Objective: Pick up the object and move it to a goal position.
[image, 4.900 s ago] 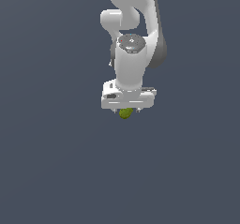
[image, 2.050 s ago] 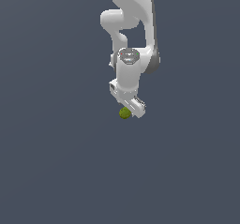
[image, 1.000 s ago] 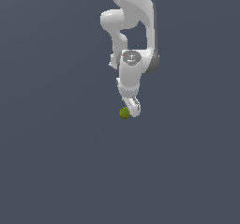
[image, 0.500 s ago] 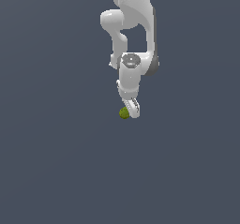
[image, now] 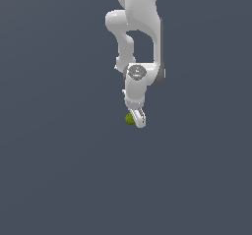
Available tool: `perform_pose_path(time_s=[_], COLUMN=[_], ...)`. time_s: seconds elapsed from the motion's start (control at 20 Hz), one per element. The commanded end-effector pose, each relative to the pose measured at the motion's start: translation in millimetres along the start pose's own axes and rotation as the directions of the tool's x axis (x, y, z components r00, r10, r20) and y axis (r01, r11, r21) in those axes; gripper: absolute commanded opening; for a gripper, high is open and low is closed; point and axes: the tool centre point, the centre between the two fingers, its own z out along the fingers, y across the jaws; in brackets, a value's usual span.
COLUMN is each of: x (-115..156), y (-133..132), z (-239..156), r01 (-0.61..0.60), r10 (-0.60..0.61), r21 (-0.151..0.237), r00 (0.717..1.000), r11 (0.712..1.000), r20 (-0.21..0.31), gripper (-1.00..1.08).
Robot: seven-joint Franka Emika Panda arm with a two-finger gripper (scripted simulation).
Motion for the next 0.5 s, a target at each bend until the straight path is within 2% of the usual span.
perform_pose_path(time_s=[0.0, 0.05, 0.45], x=[0.2, 0.2, 0.2], y=[-0.4, -0.4, -0.4], z=[2.3, 2.3, 2.3], r01=[-0.001, -0.001, -0.001], r10=[0.001, 0.001, 0.001], r21=[0.001, 0.001, 0.001], r00=[1.000, 1.000, 1.000], r11=[1.000, 1.000, 1.000], r20=[0.000, 0.000, 0.000], gripper=[1.00, -1.00, -1.00])
